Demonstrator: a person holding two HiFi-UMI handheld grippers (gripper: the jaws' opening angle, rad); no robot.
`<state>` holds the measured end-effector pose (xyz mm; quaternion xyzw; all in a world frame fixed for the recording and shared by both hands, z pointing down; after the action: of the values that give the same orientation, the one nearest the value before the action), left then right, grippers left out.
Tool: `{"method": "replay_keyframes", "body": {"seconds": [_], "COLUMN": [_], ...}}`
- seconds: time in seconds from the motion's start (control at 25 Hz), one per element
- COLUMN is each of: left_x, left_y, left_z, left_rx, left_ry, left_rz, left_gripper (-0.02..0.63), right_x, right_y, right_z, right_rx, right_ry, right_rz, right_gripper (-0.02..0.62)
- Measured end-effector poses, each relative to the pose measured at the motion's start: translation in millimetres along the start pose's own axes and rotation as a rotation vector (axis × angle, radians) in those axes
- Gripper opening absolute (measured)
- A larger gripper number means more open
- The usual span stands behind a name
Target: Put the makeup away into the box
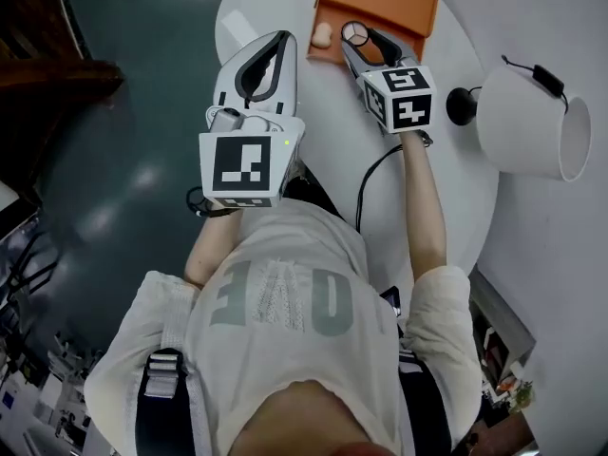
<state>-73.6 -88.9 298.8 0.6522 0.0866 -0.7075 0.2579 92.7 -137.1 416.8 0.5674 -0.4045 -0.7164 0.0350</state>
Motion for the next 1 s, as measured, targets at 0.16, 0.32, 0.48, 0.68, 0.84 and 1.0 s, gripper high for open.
{"method": "replay_keyframes", "body": {"seconds": [0.16,0.32,0.48,0.68,0.84,1.0], "left_x": [-17,-36,-42,-46,-46,-39], "left_y": [11,24,35,36,35,33], "left_z": [7,11,11,14,16,17], "left_rx": [0.019,0.035,0.037,0.042,0.046,0.036], "left_ry": [-0.029,-0.044,-0.045,-0.048,-0.045,-0.038], "left_rz": [0.049,0.089,0.103,0.122,0.114,0.098], "left_gripper": [0.008,0.008,0.008,0.008,0.008,0.008], "right_x": [-18,-33,-45,-57,-58,-52], "right_y": [32,56,70,80,82,80], "right_z": [-12,-17,-26,-25,-23,-20], "right_rx": [0.112,0.227,0.266,0.268,0.224,0.212], "right_ry": [-0.056,-0.103,-0.118,-0.113,-0.132,-0.122], "right_rz": [0.154,0.269,0.339,0.402,0.402,0.378], "right_gripper": [0.21,0.21,0.21,0.21,0.212,0.229]}}
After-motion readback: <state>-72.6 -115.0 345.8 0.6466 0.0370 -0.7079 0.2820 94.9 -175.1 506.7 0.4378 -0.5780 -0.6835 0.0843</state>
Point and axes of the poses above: the fingertips, and each gripper's own axes: y forward along the fingers, z to its left, x out of its top, the point moved 6 cm from there along -y, backward along the fingers, and after that the axes turned 4 degrees about -y, right-handed, at the moved point
